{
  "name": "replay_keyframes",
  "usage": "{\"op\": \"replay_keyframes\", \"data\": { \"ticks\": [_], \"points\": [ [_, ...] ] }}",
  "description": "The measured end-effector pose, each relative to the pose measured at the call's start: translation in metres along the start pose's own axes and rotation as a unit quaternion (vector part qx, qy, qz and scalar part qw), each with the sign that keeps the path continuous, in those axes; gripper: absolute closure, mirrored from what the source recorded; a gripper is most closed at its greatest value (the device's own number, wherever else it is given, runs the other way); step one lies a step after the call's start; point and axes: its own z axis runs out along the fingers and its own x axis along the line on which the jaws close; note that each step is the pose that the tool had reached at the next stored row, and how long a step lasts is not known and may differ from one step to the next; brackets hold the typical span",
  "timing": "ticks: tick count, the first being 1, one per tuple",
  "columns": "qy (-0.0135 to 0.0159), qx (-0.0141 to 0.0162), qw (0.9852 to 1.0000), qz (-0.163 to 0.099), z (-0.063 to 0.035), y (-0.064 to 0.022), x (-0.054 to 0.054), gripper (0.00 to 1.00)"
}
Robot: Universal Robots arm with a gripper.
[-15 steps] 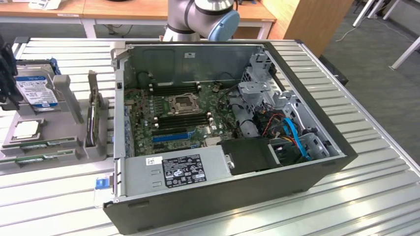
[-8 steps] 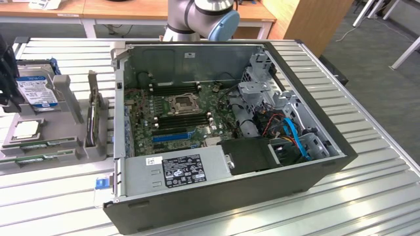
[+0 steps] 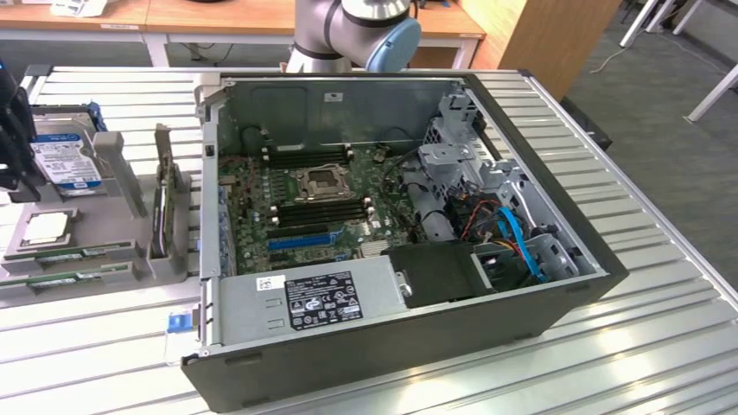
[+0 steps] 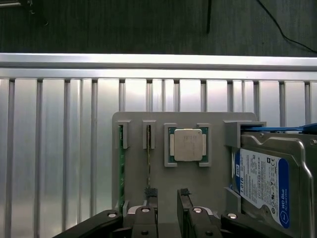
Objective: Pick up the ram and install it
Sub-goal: 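Pick up the ram and move it above insertion slot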
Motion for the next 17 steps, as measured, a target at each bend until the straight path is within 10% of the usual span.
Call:
{"op": "replay_keyframes", "data": {
  "ticks": [17],
  "points": [
    [0.0000,0.0000,1.0000,-0.001,0.0164,-0.0007,0.000,0.70]
  ]
}}
